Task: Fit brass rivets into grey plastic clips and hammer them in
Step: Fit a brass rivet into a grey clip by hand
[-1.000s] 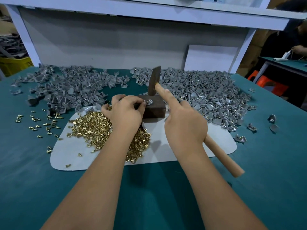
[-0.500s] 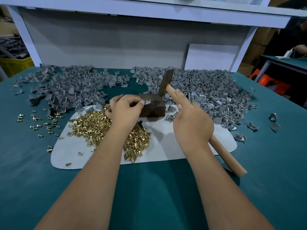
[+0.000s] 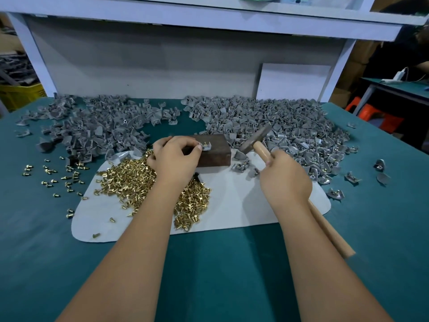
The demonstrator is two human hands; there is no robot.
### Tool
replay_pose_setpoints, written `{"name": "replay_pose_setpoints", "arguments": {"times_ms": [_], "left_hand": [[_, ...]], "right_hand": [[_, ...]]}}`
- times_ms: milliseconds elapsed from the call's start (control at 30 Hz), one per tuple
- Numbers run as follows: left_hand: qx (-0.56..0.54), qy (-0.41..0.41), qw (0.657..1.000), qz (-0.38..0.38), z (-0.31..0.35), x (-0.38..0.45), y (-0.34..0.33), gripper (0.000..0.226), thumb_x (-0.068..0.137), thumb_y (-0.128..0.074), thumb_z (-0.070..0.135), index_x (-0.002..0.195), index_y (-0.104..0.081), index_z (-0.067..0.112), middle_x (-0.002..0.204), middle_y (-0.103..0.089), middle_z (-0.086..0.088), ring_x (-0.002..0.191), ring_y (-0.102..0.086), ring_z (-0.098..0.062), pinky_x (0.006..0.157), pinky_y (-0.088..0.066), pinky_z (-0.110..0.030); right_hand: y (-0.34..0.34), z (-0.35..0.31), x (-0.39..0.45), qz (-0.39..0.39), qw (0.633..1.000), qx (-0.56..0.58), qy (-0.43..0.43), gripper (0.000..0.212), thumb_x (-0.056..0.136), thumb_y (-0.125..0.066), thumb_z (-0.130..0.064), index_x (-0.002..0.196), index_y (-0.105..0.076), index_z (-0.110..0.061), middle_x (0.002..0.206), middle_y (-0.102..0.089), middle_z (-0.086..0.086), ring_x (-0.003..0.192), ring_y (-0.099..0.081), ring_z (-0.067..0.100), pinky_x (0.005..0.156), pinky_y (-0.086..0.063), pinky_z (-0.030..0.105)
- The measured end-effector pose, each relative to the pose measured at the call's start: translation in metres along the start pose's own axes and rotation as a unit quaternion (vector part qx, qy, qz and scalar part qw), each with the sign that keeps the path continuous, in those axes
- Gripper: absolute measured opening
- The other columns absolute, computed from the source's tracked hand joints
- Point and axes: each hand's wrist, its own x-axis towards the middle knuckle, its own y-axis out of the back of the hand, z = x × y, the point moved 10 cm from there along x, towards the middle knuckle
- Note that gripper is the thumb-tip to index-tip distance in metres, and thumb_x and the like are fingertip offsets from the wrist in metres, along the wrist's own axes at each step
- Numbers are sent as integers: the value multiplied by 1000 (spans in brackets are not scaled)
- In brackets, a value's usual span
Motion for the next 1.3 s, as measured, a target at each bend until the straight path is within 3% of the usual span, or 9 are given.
{"name": "replay_pose_setpoints", "arguments": {"times_ms": [100, 200, 333, 433, 567, 733, 900, 1167, 1300], "left_hand": [[-3, -5, 1000, 1, 0, 1, 0, 9, 91, -62, 39, 82, -63, 42, 103, -54, 27, 128, -27, -14, 99, -17, -39], [1, -11, 1000, 2, 0, 2, -1, 9, 90, -63, 39, 82, -62, 42, 103, -54, 27, 127, -28, -16, 96, -17, -37], [12, -24, 1000, 15, 3, 3, -1, 8, 89, -64, 37, 82, -62, 41, 106, -58, 24, 125, -30, -17, 94, -17, -37], [28, -34, 999, 23, 3, 3, -1, 5, 90, -62, 37, 89, -66, 39, 112, -61, 20, 123, -30, -17, 87, -16, -34], [31, -32, 999, 22, 1, 5, -3, 7, 90, -61, 39, 84, -63, 42, 109, -60, 21, 123, -30, -17, 86, -14, -33], [32, -33, 999, 20, 2, 7, -2, 8, 89, -63, 41, 82, -60, 42, 108, -58, 22, 125, -30, -18, 91, -16, -34], [34, -30, 999, 24, 0, 5, 0, 9, 90, -63, 43, 92, -70, 37, 112, -61, 19, 126, -31, -17, 100, -20, -39], [35, -31, 999, 23, 2, 5, 0, 10, 90, -62, 44, 93, -70, 38, 113, -61, 20, 126, -31, -17, 96, -18, -37], [35, -30, 999, 21, 1, 5, -1, 9, 90, -62, 44, 92, -69, 40, 112, -60, 20, 125, -31, -17, 96, -18, -38]], "right_hand": [[8, -2, 0, 64, 995, -74, 18, 26, 91, -51, -23, 109, -66, -13, 114, -53, 15, 107, -41, 34, 88, -33, 39], [9, -31, -4, 85, 992, 34, 85, 25, 92, -54, -29, 113, -65, -21, 112, -52, 5, 102, -37, 23, 90, -30, 37], [-8, -93, -5, 1, 963, 193, 191, 26, 94, -53, -28, 117, -65, -25, 110, -61, -3, 104, -50, 17, 94, -41, 37], [-21, -124, -2, -29, 957, 191, 216, 18, 92, -56, -32, 105, -68, -29, 105, -64, -6, 103, -53, 18, 93, -41, 38], [-29, -128, 2, -1, 964, 174, 203, 11, 91, -58, -35, 92, -67, -30, 100, -64, -9, 102, -47, 18, 84, -32, 32], [-26, -128, 5, 2, 965, 168, 203, 11, 93, -56, -31, 89, -66, -29, 96, -66, -8, 102, -49, 18, 88, -32, 37], [-23, -136, 3, 35, 973, 110, 201, 15, 93, -54, -29, 97, -67, -23, 98, -65, -2, 103, -52, 22, 85, -29, 37], [-25, -133, 3, 34, 976, 131, 172, 11, 92, -56, -23, 91, -67, -23, 95, -64, -3, 103, -51, 20, 89, -30, 37], [-25, -132, 1, 40, 975, 151, 156, 9, 90, -57, -19, 86, -65, -22, 91, -62, -4, 100, -50, 19, 82, -25, 34]]}}
